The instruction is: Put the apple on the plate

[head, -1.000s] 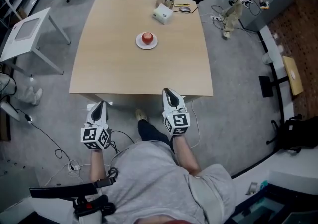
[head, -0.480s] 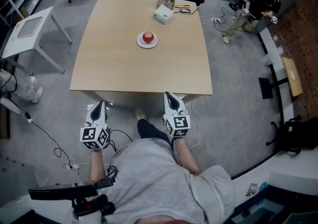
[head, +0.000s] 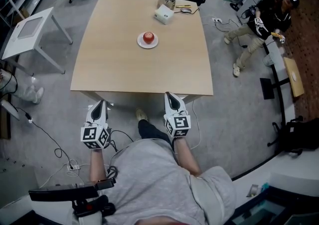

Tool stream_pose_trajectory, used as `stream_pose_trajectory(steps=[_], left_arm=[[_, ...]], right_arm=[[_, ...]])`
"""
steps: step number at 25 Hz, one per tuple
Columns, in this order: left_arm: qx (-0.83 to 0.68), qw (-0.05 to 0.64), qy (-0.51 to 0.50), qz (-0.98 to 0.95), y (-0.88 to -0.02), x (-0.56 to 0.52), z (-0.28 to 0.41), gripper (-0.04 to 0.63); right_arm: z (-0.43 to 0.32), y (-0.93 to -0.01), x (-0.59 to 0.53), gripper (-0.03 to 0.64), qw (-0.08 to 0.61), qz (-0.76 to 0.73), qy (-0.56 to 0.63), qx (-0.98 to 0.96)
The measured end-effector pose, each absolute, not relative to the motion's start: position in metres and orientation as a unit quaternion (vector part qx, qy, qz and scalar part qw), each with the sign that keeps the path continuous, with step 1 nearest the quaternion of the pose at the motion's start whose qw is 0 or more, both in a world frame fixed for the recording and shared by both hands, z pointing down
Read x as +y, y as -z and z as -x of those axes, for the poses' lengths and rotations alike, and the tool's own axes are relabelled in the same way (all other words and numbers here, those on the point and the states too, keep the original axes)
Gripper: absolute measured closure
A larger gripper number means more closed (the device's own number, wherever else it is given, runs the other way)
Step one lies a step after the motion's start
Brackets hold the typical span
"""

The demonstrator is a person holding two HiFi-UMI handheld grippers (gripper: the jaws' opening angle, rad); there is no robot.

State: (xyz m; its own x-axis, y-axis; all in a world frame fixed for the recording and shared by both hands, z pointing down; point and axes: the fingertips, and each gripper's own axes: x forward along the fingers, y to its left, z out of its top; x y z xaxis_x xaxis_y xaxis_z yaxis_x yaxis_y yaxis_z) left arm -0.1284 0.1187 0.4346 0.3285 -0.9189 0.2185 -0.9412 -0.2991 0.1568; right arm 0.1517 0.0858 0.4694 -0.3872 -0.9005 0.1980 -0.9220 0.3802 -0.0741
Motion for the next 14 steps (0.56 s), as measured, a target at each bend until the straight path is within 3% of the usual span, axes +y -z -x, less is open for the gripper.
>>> stream_pose_trajectory(steps=[14], left_arm=[[-0.579,0.128,-0.044,-0.804,-0.4341,0.1149,0.1271,0.575]], right_arm=[[-0.1522,-0.4703,0.0799,0.609,0.062,-0.549,-0.085,-0.829]])
